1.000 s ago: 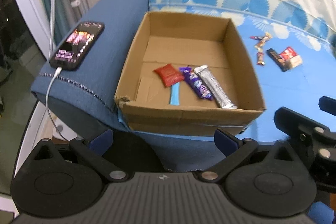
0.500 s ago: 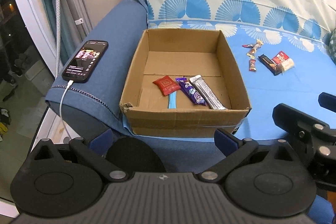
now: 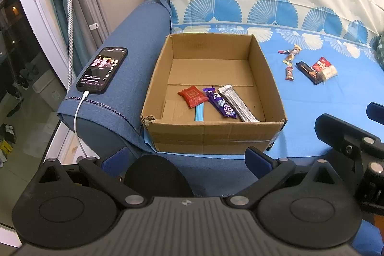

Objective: Organize snacks
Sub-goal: 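Withdraw both open tools from the box and move toward the snacks, then grasp the yellow cone snack with the left tool while the right tool grasps the dark biscuit bar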

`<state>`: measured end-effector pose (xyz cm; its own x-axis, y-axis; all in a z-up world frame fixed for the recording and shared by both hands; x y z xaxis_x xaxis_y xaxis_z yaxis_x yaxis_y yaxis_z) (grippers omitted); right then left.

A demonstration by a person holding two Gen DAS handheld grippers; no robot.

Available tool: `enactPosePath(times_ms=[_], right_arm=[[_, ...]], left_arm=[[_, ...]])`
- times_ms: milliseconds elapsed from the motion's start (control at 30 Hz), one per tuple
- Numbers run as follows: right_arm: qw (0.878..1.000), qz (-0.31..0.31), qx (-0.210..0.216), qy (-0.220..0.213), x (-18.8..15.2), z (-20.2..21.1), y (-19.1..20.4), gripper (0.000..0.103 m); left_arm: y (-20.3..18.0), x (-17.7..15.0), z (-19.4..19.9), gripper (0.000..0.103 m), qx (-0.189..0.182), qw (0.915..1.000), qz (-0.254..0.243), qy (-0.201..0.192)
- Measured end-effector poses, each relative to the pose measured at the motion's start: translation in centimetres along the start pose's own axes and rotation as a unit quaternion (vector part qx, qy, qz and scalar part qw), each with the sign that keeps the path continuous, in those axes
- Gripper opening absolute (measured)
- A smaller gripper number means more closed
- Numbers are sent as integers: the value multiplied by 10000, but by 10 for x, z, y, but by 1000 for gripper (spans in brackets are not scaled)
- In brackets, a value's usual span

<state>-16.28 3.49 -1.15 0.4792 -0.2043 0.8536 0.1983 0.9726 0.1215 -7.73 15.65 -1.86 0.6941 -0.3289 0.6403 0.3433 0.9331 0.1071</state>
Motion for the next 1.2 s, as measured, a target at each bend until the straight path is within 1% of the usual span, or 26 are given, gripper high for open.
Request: enactPosePath(times_ms=[233, 700, 1000, 1100, 1200], right_arm=[[9999, -67, 23, 80, -2, -6, -3, 102], [9986, -237, 0, 480, -6, -40, -19, 102], [9964, -463, -65, 713, -5, -65, -44, 102], [9957, -548, -157, 730, -3, -71, -59, 102], [9952, -610, -339, 691, 1, -77, -81, 102]], left_arm=[[-1, -1, -9, 103, 7, 9999, -44, 115], [-11, 8, -44, 103, 17, 9987, -187, 472], [-33, 29, -67, 103, -40, 9976, -322, 614], [-47, 41, -74, 103, -104, 9972, -410, 618], [-67, 57, -80, 103, -195, 9967, -534, 575]])
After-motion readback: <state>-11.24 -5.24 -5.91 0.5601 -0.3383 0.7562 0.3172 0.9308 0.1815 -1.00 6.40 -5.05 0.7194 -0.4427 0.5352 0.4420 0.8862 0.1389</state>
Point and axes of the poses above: each gripper's, at about its wrist camera, not at the fingertips, and z roughly against the way its jaws point, y to its left, x to its top, the point moved 5 cm from there along -z, roughly the way its jaws point, and after that the axes turned 3 degrees about z, right-handed, at the moved point
